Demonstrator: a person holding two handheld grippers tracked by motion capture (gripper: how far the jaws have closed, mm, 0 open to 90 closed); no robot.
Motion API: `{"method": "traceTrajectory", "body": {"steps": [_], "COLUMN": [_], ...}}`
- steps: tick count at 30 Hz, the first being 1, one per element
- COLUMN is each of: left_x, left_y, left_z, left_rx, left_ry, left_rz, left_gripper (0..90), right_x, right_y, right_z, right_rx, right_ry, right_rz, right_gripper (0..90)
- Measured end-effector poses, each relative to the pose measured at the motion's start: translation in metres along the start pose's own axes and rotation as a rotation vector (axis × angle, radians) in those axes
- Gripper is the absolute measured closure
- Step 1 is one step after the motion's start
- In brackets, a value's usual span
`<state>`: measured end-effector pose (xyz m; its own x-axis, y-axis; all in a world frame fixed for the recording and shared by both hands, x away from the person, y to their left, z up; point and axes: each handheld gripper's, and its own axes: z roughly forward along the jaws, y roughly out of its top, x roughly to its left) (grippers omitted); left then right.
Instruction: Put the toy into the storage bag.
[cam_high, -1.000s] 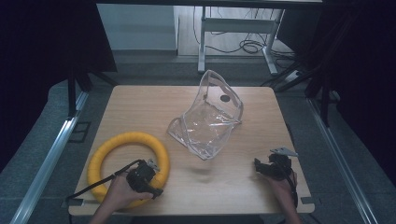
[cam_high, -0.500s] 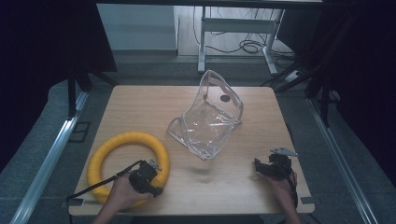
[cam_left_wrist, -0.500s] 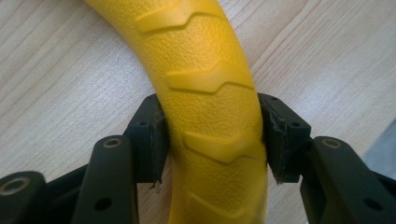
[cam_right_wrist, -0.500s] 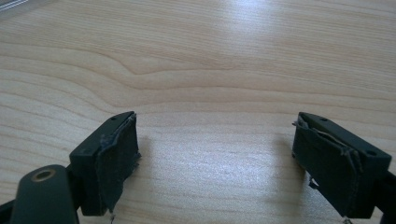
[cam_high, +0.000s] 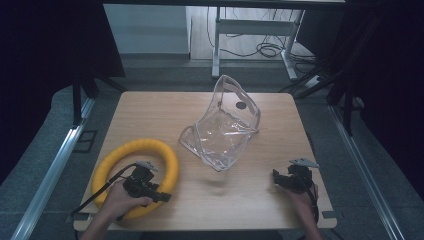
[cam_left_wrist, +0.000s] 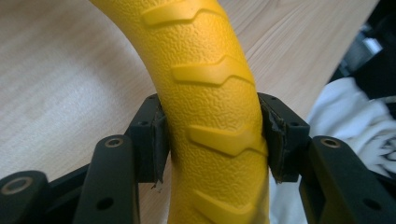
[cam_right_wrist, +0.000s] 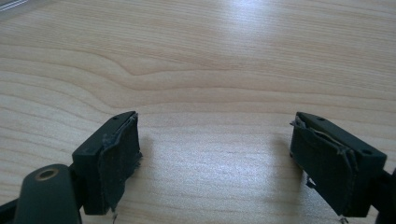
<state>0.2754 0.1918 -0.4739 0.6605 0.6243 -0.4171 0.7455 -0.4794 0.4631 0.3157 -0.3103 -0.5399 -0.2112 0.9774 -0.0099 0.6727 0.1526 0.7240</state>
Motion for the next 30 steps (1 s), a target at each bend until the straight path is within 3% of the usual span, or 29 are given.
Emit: {"method": "traceTrajectory", "body": {"steps": [2, 3, 4, 5, 7, 9, 14, 19, 26, 30], "left_x": [0.005, 0.005, 0.009, 0.009, 0.015, 0.017, 0.019, 0.017, 0.02, 0.024], "left_y": [0.002, 0.002, 0.002, 0.002, 0.003, 0.004, 0.006, 0.006, 0.006, 0.006], "left_z": [-0.013, -0.013, -0.021, -0.021, -0.033, -0.039, -0.05, -0.054, -0.063, -0.08], "left_rx": [-0.048, -0.048, -0.087, -0.087, -0.136, -0.164, -0.216, -0.283, -0.34, -0.417], "left_ry": [-0.042, -0.042, -0.082, -0.082, -0.121, -0.133, -0.127, -0.083, -0.087, -0.091], "left_rz": [-0.009, -0.009, -0.029, -0.029, -0.044, -0.048, -0.05, -0.046, -0.049, -0.053], "left_gripper": [47.6, 47.7, 47.7, 47.6, 47.7, 47.6, 47.7, 47.8, 48.0, 48.2], "right_x": [0.0, 0.0, 0.0, 0.0, 0.0, 0.0, 0.0, 0.0, 0.0, 0.0], "right_y": [0.0, 0.0, 0.0, 0.0, 0.0, 0.0, 0.0, 0.0, 0.0, 0.0], "right_z": [0.0, 0.0, 0.0, 0.0, 0.0, 0.0, 0.0, 0.0, 0.0, 0.0], "right_rx": [0.001, 0.001, 0.002, 0.002, 0.002, 0.001, 0.002, 0.001, 0.0, 0.0], "right_ry": [-0.001, -0.001, 0.0, 0.0, 0.0, 0.0, -0.002, -0.004, -0.003, -0.004], "right_rz": [0.002, 0.002, 0.004, 0.004, 0.004, 0.006, 0.005, 0.008, 0.008, 0.011], "right_gripper": [16.0, 16.0, 16.1, 16.1, 16.1, 16.2, 16.4, 16.6, 16.6, 16.7]}}
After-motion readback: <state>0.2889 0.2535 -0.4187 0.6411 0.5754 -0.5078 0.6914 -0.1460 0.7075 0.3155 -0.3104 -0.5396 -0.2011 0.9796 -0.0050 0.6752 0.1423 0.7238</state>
